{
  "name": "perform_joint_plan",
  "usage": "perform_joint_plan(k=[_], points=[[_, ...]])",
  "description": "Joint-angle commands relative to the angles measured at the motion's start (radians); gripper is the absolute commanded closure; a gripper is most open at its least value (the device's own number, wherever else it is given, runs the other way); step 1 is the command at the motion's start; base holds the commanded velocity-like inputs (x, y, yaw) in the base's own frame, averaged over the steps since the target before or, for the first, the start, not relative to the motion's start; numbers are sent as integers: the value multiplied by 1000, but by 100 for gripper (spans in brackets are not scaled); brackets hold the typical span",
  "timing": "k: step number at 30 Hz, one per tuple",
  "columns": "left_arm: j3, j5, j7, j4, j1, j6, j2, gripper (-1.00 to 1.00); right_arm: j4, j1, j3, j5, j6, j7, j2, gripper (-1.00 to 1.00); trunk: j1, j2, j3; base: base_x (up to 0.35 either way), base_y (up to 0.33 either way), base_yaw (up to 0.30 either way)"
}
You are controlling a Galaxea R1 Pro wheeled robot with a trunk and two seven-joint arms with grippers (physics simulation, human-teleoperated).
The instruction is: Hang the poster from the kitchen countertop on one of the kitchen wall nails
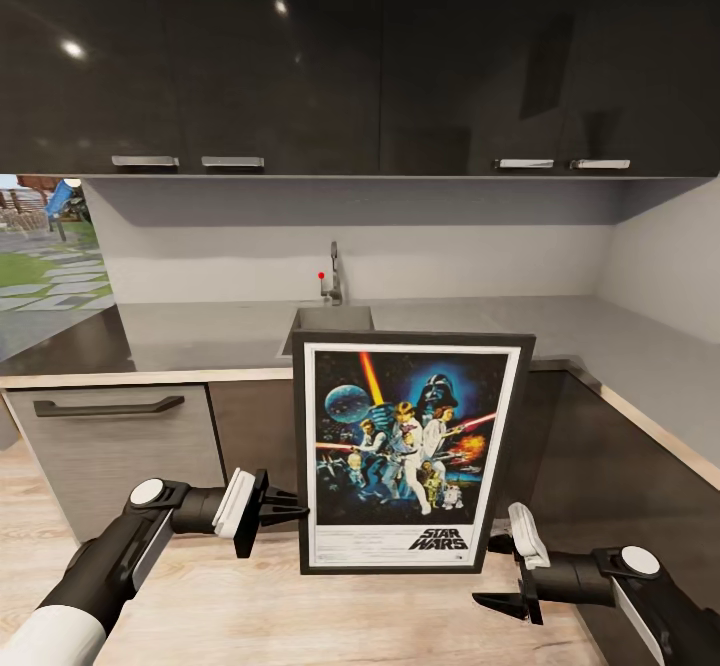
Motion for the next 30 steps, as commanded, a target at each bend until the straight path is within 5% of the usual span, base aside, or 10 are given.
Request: perform_joint_plan(k=[1,27,28,30], points=[[-3,6,0,1,-1,-13,1,100,1,-1,3,-4,-7,0,-1,100,0,-1,-1,0,0,0],[-3,6,0,1,-1,-13,1,100,-1,-1,3,-4,-7,-1,-1,100,0,-1,-1,0,0,0],[-3,6,0,1,-1,-13,1,-100,-1,-1,3,-4,-7,-1,-1,100,0,-1,-1,0,0,0],[-3,6,0,1,-1,-13,1,-100,-1,-1,3,-4,-7,-1,-1,100,0,-1,-1,0,0,0]])
